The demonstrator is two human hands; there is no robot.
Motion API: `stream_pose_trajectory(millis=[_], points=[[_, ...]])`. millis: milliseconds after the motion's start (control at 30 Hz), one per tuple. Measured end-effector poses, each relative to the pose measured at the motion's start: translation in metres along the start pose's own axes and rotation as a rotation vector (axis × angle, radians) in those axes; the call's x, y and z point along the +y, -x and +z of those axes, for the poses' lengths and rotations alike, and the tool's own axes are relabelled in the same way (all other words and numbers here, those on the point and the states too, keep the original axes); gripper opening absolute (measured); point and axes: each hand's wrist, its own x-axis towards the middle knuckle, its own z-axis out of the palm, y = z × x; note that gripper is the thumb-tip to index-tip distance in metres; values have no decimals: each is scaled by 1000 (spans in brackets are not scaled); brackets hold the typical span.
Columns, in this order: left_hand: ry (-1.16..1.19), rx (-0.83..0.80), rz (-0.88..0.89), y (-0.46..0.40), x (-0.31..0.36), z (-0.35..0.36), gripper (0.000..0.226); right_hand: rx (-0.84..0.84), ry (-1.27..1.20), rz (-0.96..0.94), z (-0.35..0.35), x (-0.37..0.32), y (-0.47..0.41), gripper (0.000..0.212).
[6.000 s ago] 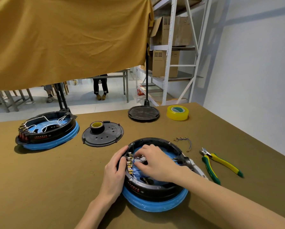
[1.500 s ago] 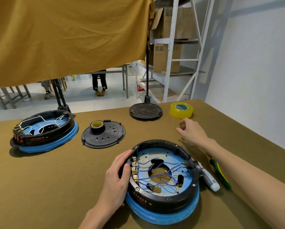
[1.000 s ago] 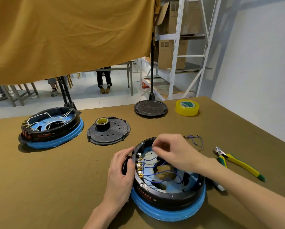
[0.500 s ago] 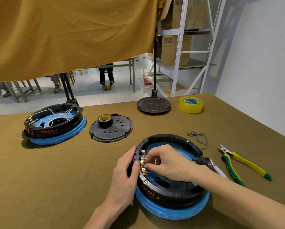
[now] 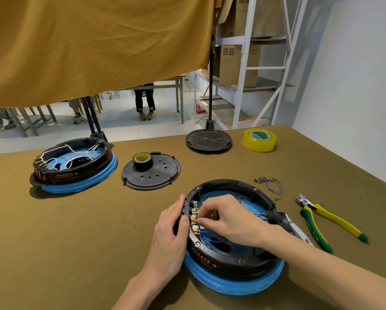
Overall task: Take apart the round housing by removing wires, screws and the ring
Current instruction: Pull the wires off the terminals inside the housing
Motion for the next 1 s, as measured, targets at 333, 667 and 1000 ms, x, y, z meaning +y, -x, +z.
stream_pose_trajectory(millis=[333,667,1000], points=[[-23,-18,10,-1,0,0,62,-13,-50,46,0,2,1,8],[-39,-29,24,0,2,1,59,5,-45,47,-2,2,3,8],[-50,-15,50,-3,1,2,56,66,-91,74,-7,3,7,11]])
